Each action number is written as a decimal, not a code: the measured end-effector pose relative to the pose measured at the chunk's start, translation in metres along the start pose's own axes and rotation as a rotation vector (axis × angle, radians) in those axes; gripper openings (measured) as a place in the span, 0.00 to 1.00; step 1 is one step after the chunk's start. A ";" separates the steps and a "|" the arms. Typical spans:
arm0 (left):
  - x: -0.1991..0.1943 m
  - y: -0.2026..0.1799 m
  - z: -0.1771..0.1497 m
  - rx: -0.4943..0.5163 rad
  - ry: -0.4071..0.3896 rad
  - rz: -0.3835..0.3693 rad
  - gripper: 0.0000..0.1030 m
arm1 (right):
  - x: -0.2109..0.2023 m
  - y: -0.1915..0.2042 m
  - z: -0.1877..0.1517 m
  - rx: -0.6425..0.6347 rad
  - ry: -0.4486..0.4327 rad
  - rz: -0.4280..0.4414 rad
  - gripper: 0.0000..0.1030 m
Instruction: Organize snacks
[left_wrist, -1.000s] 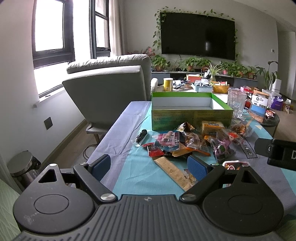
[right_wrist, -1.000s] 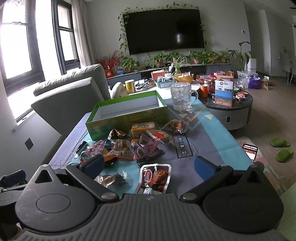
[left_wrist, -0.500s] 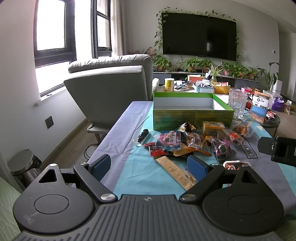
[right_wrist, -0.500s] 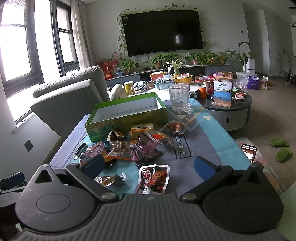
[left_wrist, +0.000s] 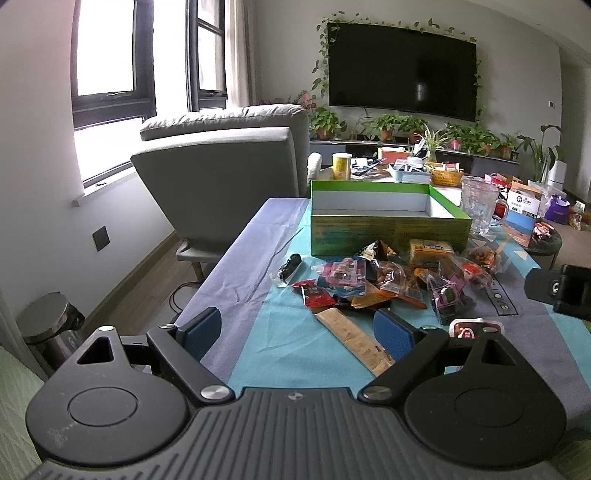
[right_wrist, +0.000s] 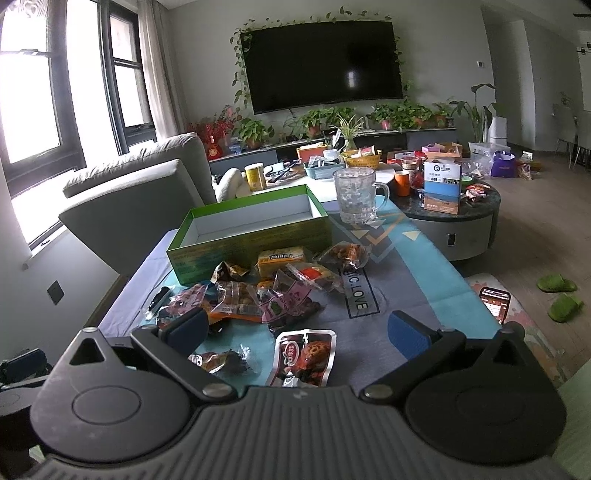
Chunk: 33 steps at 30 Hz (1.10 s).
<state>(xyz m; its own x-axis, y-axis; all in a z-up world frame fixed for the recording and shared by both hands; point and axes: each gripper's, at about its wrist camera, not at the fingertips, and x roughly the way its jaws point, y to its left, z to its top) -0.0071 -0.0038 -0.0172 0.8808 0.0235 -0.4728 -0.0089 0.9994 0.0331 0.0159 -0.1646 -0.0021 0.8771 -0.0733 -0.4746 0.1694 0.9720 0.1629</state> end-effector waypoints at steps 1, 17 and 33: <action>0.001 0.001 0.000 -0.002 0.003 0.002 0.87 | 0.000 0.000 0.000 0.002 0.000 -0.001 0.45; 0.004 0.002 -0.002 0.002 0.018 0.003 0.87 | 0.003 -0.003 0.001 0.013 0.008 -0.003 0.45; 0.006 0.004 -0.002 -0.003 0.026 0.002 0.87 | 0.000 -0.003 0.003 0.012 -0.023 0.026 0.45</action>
<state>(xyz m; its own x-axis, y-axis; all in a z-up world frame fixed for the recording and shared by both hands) -0.0032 0.0002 -0.0218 0.8684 0.0262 -0.4952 -0.0124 0.9994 0.0311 0.0168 -0.1685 -0.0005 0.8916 -0.0534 -0.4497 0.1518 0.9708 0.1858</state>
